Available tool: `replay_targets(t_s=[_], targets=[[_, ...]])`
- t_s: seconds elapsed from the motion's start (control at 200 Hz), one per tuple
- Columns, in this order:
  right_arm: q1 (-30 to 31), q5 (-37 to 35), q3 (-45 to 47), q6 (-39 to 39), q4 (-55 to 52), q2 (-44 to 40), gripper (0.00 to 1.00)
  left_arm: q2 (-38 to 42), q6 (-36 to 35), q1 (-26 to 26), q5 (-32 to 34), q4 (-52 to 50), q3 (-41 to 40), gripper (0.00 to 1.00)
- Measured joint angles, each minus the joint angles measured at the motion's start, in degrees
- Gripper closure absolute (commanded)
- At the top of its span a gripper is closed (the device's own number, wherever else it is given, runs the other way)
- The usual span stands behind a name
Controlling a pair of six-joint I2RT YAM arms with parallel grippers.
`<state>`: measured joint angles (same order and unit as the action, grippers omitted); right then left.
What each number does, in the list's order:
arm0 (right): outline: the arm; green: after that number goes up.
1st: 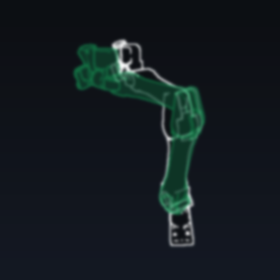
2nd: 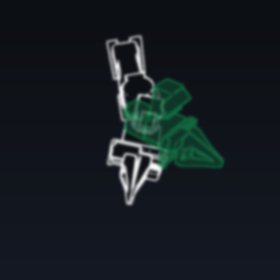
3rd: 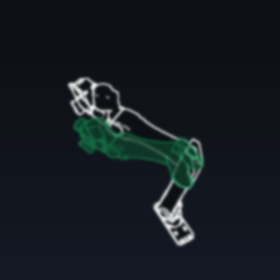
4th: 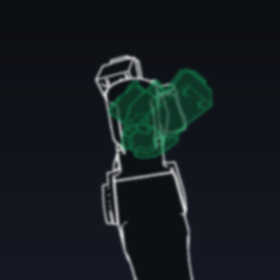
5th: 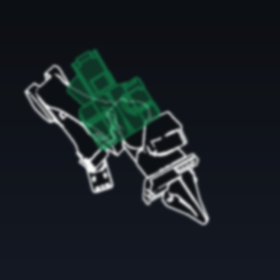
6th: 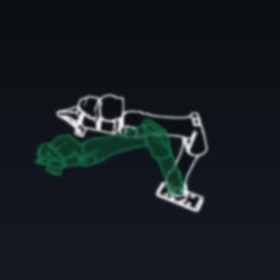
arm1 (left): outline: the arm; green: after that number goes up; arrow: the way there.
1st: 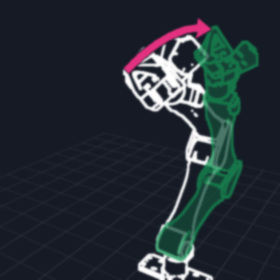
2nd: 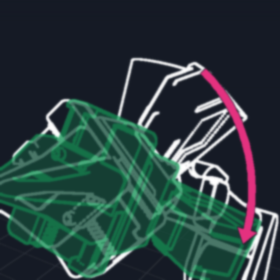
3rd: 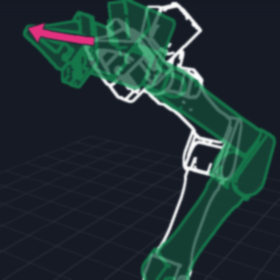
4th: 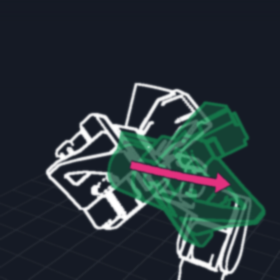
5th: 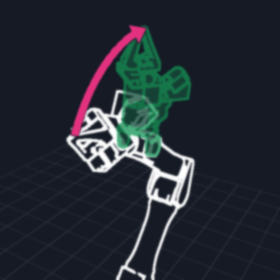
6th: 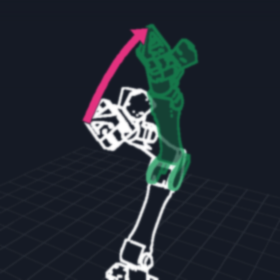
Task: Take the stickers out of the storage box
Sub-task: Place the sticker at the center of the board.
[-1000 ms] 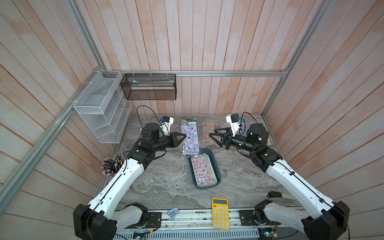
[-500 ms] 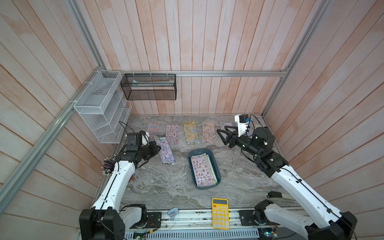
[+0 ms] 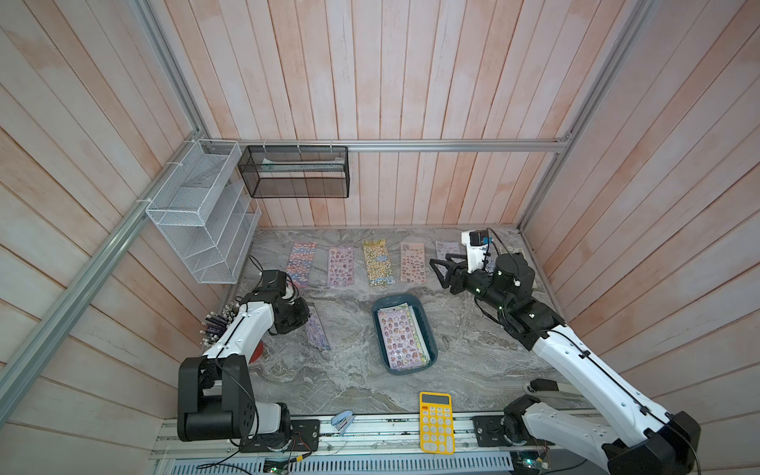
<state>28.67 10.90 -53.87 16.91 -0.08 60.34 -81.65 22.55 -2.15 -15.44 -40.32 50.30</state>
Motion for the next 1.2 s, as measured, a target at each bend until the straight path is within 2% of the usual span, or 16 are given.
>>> replay_targets(t_s=[0.44,0.715,0.915,1.2], targets=[[0.0,-2.9,1.2,-0.5,0.0,-0.1,0.39,-10.6,-2.7,0.0,8.0,-2.6,4.6,1.0],[0.0,-3.5,2.7,-0.6,0.1,-1.0,0.39,-15.4,-4.4,0.2,12.0,-4.8,9.2,0.93],[0.0,-3.5,3.3,-0.7,0.0,-1.2,0.39,-18.0,-4.7,3.0,17.7,-6.1,10.4,0.75],[0.0,-3.5,3.5,-0.6,0.1,-1.3,0.39,-19.1,-3.5,8.9,27.3,-10.1,13.2,0.57]])
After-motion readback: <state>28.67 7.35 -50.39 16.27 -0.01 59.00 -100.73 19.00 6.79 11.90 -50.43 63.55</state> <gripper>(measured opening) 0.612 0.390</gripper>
